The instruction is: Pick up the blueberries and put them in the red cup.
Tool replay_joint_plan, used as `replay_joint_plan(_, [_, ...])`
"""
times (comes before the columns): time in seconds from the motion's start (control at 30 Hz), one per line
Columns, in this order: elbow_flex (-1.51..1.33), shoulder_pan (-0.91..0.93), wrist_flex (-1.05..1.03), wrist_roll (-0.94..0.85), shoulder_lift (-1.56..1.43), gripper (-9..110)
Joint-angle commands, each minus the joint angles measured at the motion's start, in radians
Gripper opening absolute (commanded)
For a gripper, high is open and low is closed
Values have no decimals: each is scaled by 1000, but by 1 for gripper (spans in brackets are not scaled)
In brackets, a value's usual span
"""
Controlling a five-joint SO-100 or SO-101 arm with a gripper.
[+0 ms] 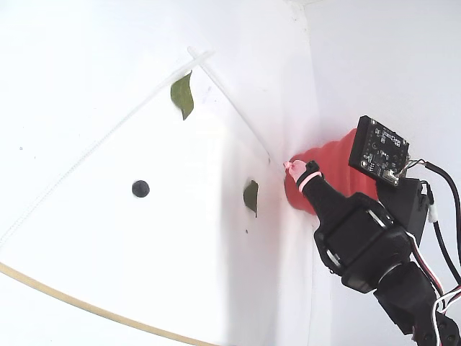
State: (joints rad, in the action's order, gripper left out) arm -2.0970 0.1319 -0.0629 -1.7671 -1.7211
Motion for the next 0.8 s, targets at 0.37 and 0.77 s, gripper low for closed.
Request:
replay_joint_plan(0.37, [-26, -81, -3, -9, -133, 14])
replay_joint_plan(0.77, [-71, -137, -3, -8, -120, 15])
